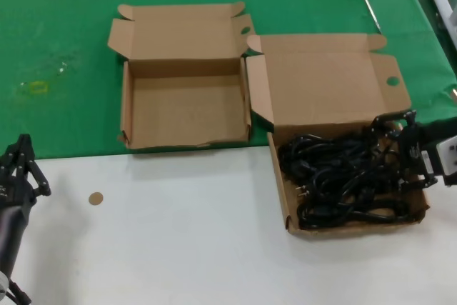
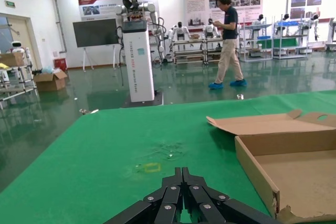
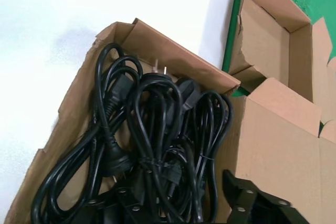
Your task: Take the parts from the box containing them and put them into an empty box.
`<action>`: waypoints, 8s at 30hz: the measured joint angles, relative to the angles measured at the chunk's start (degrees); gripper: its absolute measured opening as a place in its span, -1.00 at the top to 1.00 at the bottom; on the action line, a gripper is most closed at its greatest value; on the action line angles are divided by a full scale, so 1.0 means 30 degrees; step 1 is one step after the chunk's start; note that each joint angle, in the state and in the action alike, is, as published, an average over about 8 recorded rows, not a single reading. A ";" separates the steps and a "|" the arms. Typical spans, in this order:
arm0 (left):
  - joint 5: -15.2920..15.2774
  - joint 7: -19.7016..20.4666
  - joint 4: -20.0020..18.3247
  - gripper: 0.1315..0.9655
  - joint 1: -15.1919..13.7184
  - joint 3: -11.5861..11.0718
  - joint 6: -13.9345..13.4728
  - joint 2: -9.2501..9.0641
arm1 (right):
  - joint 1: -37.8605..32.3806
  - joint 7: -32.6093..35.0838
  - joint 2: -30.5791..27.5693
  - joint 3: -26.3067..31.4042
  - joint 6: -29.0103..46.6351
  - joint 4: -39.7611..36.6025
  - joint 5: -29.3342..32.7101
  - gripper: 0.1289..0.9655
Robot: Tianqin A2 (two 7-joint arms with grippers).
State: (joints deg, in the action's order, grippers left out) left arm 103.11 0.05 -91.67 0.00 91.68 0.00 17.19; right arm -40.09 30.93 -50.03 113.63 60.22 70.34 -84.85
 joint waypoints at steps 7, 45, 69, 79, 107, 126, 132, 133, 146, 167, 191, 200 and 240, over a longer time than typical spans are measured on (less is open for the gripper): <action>-0.0005 0.0001 0.0000 0.95 0.0000 0.0001 0.0000 0.0000 | 0.0111 -0.0143 0.0001 0.0054 0.0001 0.0129 0.0122 0.15; -0.0003 -0.0007 0.0000 0.95 0.0000 0.0000 0.0000 0.0000 | -0.0775 -0.2644 -0.0906 -0.0430 0.0533 0.1898 0.0588 0.87; -0.0001 -0.0008 0.0000 0.95 0.0000 0.0000 0.0000 0.0000 | -0.3912 -0.5931 0.4346 0.1663 -0.1017 0.2783 0.3318 0.87; -0.0001 -0.0008 0.0000 0.95 0.0000 0.0000 0.0000 0.0000 | -0.4315 -0.6111 0.7182 0.2765 -0.2399 0.1400 0.4238 0.87; -0.0001 -0.0009 0.0000 0.95 0.0000 0.0000 0.0000 0.0000 | -0.7347 0.2996 1.3513 0.2826 -0.6812 -1.1052 0.2229 0.88; -0.0001 -0.0009 0.0000 0.95 0.0000 0.0000 0.0000 0.0000 | -0.7689 0.4062 1.4199 0.2830 -0.7425 -1.2580 0.2102 0.73; -0.0001 -0.0009 0.0000 0.95 0.0000 0.0000 0.0000 0.0000 | -0.7694 0.3960 1.4166 0.2905 -0.7552 -1.2455 0.2225 0.58; -0.0001 -0.0009 0.0000 0.95 0.0000 0.0000 0.0000 0.0000 | -0.7699 0.3942 1.4155 0.2918 -0.7571 -1.2443 0.2248 0.54; -0.0001 -0.0009 0.0000 0.95 0.0000 0.0000 0.0000 0.0000 | -0.7747 0.4006 1.3921 0.2835 -0.7623 -1.2447 0.2196 -0.14; -0.0001 -0.0009 0.0000 0.95 0.0000 0.0000 0.0000 0.0000 | -0.6626 0.1837 1.2218 0.2637 -0.6898 -0.9016 0.2133 -0.87; 0.0002 -0.0009 0.0000 0.69 0.0000 0.0000 0.0000 0.0000 | -0.2737 -0.0668 1.1804 0.0717 -0.9323 -0.5598 0.0552 -1.00; 0.0000 -0.0012 0.0000 0.47 0.0000 0.0000 0.0000 0.0000 | -0.0348 -0.2092 1.1678 -0.0474 -1.0911 -0.3716 -0.0430 -1.00; 0.0005 -0.0012 0.0000 -0.97 0.0000 -0.0002 0.0000 0.0000 | 1.0245 -0.8438 1.1114 -0.5761 -1.7989 0.4646 -0.4806 -1.00</action>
State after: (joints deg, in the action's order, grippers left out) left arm 103.13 0.01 -91.67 0.00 91.67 0.00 17.19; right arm -9.36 5.61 -16.69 96.35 6.25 84.27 -99.27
